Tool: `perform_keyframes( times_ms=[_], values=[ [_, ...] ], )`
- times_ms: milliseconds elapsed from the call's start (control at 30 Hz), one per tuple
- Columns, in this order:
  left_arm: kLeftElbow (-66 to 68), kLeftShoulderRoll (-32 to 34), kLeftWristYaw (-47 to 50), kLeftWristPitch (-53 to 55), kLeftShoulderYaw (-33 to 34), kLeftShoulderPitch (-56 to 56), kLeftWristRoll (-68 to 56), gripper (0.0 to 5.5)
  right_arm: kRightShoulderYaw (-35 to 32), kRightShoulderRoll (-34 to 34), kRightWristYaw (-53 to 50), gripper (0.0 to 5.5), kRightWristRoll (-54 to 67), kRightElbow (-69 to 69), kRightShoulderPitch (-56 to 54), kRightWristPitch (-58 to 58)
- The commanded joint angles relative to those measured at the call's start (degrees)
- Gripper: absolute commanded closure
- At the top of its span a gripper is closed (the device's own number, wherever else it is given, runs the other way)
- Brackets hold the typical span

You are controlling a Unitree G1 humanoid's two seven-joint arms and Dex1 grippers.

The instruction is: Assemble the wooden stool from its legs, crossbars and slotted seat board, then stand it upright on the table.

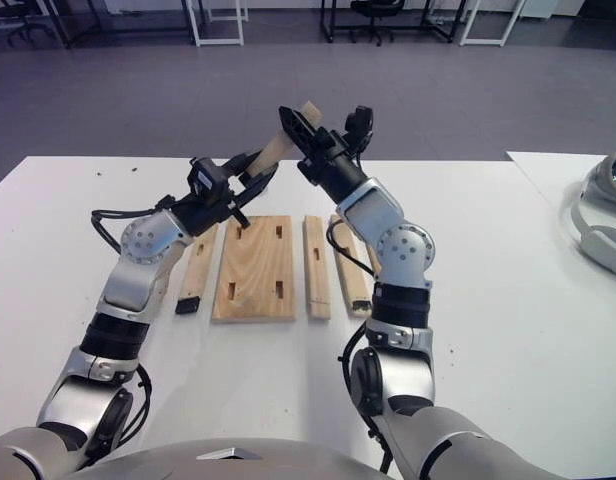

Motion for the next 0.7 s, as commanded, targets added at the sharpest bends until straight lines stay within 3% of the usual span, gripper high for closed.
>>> perform_keyframes(
  times_ms=[33,133,267,700],
  values=[
    [-0.4,1.6,0.3,3.1,-0.3,2.5,1.8,3.52,-0.4,-2.7,0.0,5.08,-7.7,-2.8,7.3,-6.5],
    [-1.2,1.7,3.9,5.6,2.9,5.7,1.0,2.99,0.6,-3.5,0.2,5.08,-16.9,-2.0,16.7,-13.7],
    [-2.4,-0.8,10.1,8.3,7.1,8.8,-0.7,2.40,2.9,-0.5,0.7,5.09,-22.6,2.0,20.6,-19.3],
    [-2.7,-3.7,11.5,9.8,7.2,9.9,-1.0,2.40,5.4,0.5,2.2,5.09,-33.3,11.6,22.5,-28.5]
  ],
)
